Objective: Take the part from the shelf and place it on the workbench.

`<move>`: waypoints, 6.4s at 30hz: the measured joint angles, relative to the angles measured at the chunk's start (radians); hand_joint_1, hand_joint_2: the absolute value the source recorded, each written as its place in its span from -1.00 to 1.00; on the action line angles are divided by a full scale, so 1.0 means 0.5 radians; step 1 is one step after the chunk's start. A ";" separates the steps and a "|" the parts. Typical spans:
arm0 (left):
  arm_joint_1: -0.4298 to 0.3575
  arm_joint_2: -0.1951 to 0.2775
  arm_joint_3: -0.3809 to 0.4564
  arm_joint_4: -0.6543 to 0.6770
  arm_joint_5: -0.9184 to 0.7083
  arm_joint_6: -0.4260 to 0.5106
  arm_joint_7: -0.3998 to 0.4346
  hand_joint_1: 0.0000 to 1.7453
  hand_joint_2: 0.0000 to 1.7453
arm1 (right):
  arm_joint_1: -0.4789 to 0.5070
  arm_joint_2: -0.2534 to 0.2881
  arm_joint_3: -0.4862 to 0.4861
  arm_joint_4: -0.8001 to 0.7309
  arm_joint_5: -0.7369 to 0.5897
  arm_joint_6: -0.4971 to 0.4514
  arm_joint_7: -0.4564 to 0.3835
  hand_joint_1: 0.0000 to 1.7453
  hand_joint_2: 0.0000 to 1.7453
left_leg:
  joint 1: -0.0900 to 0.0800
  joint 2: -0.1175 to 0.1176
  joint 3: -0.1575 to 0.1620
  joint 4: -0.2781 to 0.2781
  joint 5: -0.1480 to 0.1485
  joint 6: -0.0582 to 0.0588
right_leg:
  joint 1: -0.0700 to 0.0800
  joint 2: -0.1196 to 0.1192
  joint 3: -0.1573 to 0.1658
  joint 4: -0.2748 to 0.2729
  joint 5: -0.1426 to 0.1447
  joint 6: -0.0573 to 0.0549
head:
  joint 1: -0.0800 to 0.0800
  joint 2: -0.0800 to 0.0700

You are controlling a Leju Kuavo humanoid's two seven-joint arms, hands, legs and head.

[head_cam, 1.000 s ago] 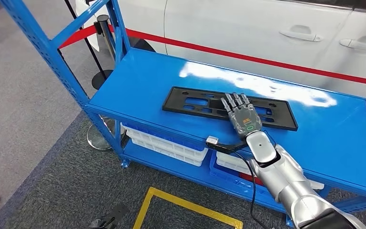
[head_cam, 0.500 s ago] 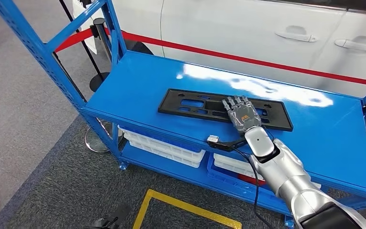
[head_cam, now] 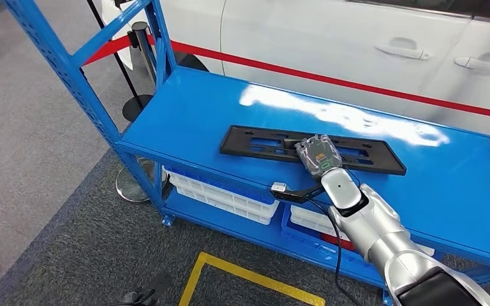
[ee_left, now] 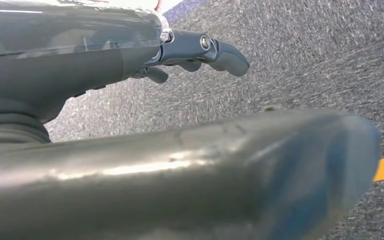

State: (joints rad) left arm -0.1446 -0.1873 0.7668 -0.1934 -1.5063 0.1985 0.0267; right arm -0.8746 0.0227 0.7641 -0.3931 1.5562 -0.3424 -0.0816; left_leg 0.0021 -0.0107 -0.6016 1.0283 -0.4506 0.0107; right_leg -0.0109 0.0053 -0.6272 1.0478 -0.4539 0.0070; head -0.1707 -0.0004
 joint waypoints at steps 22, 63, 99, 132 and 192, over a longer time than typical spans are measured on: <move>0.069 0.008 0.010 0.001 0.102 0.107 -0.146 -1.00 1.00 | -0.018 -0.089 -0.668 -1.646 -2.665 1.074 -0.797 1.00 1.00 | 0.014 -0.001 0.000 -0.066 0.047 0.027 | -0.002 0.002 -0.113 0.297 -0.232 0.005 | 0.000 0.000; 0.074 -0.002 0.094 0.001 0.212 0.245 -0.343 -1.00 1.00 | 0.960 -0.385 -0.475 -2.360 -3.575 1.611 -0.842 1.00 1.00 | -0.001 0.003 0.024 -0.004 -0.018 -0.016 | -0.005 0.001 0.039 -0.010 -0.035 -0.001 | 0.000 0.000; 0.077 -0.010 0.118 0.002 0.195 0.239 -0.191 -1.00 1.00 | 1.093 -0.325 -0.682 -2.439 -3.583 1.429 -0.731 1.00 1.00 | 0.014 -0.003 -0.227 0.290 -0.100 -0.087 | -0.013 -0.048 0.204 -0.038 -0.144 -0.070 | -0.001 0.000; 0.070 -0.024 0.106 0.002 0.147 0.242 -0.167 -1.00 1.00 | 1.203 -0.307 -0.787 -2.572 -3.499 1.382 -0.733 1.00 1.00 | 0.027 0.007 -0.280 0.552 -0.232 -0.099 | -0.040 -0.056 0.069 0.033 -0.087 -0.039 | -0.004 0.000; 0.097 -0.038 0.111 0.004 0.195 0.277 -0.164 -1.00 1.00 | 1.162 -0.242 -0.770 -2.583 -3.470 1.448 -0.725 1.00 1.00 | 0.004 -0.008 -0.239 0.444 -0.177 -0.074 | -0.013 -0.017 0.062 0.028 -0.070 -0.073 | -0.010 0.000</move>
State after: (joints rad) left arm -0.0958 -0.2062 0.8221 -0.1915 -1.4087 0.3371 -0.0553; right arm -0.2934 -0.0983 0.3793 -1.6845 -0.1789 0.3815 -0.4440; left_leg 0.0044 -0.0145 -0.7209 1.2504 -0.5391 -0.0265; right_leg -0.0173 -0.0030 -0.5960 1.0620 -0.4891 -0.0296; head -0.1759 -0.0004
